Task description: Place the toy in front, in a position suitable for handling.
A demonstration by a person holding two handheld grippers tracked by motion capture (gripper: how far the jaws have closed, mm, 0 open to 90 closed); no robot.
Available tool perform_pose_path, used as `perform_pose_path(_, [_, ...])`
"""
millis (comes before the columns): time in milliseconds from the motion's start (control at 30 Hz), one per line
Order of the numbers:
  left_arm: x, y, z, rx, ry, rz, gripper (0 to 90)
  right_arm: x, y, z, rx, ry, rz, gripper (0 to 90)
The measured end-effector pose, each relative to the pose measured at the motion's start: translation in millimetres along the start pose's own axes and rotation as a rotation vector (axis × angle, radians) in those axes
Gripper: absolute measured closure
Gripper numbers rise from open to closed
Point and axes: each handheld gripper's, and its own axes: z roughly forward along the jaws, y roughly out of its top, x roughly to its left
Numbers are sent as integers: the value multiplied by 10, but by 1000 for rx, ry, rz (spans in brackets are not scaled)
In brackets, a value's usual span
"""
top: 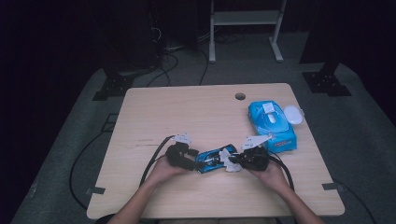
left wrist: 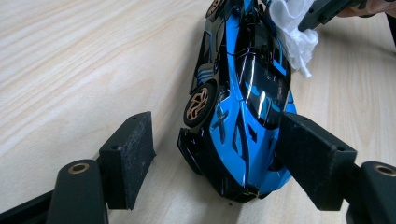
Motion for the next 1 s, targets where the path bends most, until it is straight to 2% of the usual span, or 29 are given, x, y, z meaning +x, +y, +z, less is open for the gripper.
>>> perform_pose_path(67, [-1,-1,2,-1,-22,2,281,9,-20,-10,-6,4,5,847])
perform_pose_path(200, [-25,6,-9,9,-53,29,374,32,-45,-27,-8,3,-1,847])
perform_pose_path(433, [-53,12,3,10,-84,41,440,46,-74,-43,-10,1,-2,848])
perform_pose_path(533, [-78,20,13,10,-97,56,495,51,-91,-57,-9,2,5,848])
perform_pose_path(567, [-92,27,21,10,-103,67,509,57,-101,-64,-10,-5,4,848])
perform_pose_path(767, [-111,36,41,9,-128,76,555,58,-119,-86,-7,-15,3,848])
perform_pose_path(800, [-122,39,24,-21,-167,83,626,73,-134,-102,-1,-22,-4,848])
perform_pose_path(833, [-122,39,24,-21,-167,83,664,73,-134,-102,-1,-22,-4,848])
perform_pose_path(867, [-160,52,19,-23,-140,118,664,77,-144,-114,6,-27,-11,848])
perform_pose_path(900, [-237,83,26,-25,-92,191,672,79,-165,-131,11,-40,-14,848])
perform_pose_path(933, [-237,83,26,-25,-92,191,682,79,-165,-131,11,-40,-14,848])
perform_pose_path(967, [-269,94,33,-34,-65,216,682,72,-170,-132,17,-50,-21,848])
perform_pose_path(1000, [-310,118,34,-44,-20,283,688,50,-171,-147,6,-52,-10,848])
